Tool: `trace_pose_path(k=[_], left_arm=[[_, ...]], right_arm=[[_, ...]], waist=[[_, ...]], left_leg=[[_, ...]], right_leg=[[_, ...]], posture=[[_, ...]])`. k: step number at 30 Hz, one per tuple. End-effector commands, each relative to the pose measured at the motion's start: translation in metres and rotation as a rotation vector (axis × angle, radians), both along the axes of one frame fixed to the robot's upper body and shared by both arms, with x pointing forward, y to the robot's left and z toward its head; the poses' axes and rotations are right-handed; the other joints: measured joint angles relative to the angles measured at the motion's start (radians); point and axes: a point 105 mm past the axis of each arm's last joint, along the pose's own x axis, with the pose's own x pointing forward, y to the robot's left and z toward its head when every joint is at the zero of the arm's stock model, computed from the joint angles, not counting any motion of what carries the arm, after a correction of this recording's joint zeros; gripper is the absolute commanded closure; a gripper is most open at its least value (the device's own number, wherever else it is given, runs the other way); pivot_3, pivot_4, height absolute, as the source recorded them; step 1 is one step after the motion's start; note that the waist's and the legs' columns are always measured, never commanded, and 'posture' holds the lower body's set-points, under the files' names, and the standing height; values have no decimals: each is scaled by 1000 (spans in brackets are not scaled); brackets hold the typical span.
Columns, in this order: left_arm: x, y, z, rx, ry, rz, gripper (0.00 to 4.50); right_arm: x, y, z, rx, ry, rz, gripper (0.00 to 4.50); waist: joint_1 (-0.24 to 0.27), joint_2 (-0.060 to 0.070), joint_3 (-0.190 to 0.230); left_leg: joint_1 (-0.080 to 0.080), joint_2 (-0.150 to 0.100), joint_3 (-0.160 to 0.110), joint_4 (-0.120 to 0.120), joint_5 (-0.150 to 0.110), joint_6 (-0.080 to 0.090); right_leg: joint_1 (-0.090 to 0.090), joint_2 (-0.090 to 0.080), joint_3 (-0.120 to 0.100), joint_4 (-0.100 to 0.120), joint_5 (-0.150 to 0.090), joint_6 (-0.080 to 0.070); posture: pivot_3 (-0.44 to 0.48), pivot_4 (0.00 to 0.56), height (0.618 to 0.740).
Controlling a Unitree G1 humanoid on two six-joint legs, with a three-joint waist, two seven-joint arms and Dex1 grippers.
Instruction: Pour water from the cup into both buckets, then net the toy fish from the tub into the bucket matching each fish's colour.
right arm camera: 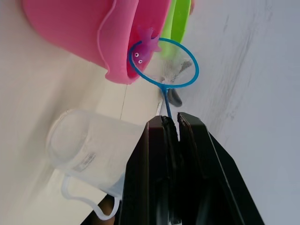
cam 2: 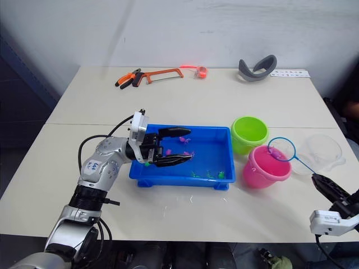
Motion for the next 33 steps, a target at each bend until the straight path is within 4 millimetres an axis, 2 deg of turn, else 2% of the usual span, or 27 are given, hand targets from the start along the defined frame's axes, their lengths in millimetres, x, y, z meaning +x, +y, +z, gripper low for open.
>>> trace_pose_path(k=[1,8,10,13,14,18,21,23,26,28,32,33], left_arm=[[-1,4,4,-22,-31,13,65],[-1,7,3,-25,-36,29,65],[-1,8,3,-35,-36,35,65],[-2,6,1,-41,-33,33,65],[-3,6,0,-35,-38,25,65],[-3,6,1,-35,-47,22,65],[-2,7,2,-39,-52,23,65],[-4,13,4,-45,-65,22,65],[-5,29,8,-71,-78,44,65],[-5,37,9,-81,-78,64,65],[0,72,10,-91,-66,201,65],[1,82,9,-80,-69,240,65]], right_arm=[[-1,9,14,4,-47,39,4500],[-14,15,21,1,-81,43,4500],[-18,13,13,3,-61,15,4500],[-28,10,-12,15,25,-11,4500],[-30,9,-11,18,22,-18,4500],[-30,10,16,11,-81,-27,4500],[-31,4,21,33,-91,-62,4500],[-32,6,33,103,-101,-59,4500],[-25,27,53,249,-95,30,4500],[-22,39,60,310,-63,79,4500],[-5,84,70,636,185,219,4500],[-2,99,67,718,302,258,4500]], waist=[[0,0,0],[3,0,0],[2,0,0],[2,0,0],[2,0,0],[1,0,0],[-3,0,0],[-1,0,0],[-3,1,0],[-11,1,0],[-23,0,1],[-22,0,1]], left_leg=[[0,0,0,0,0,0],[0,0,0,0,0,0],[0,0,0,0,0,0],[0,0,0,0,0,0],[0,0,0,0,0,0],[0,0,0,0,0,0],[1,0,1,0,0,-1],[1,1,0,0,0,-1],[1,1,0,-1,0,-1],[1,1,0,-1,0,-1],[1,2,0,0,0,0],[1,2,0,0,0,0]], right_leg=[[0,0,0,0,0,0],[0,0,0,0,0,0],[0,0,0,0,0,0],[0,0,0,0,0,0],[0,0,0,0,0,0],[0,0,0,0,0,0],[0,0,1,1,0,0],[0,0,1,1,0,0],[0,0,1,0,0,0],[0,0,1,0,0,0],[0,0,0,1,0,0],[0,-1,1,1,0,0]], posture=[[0,150,740],[0,150,740],[0,150,740],[0,150,740],[0,150,740],[0,150,740],[0,150,740],[0,150,740],[0,150,740],[0,150,740],[0,150,740],[0,150,740]])
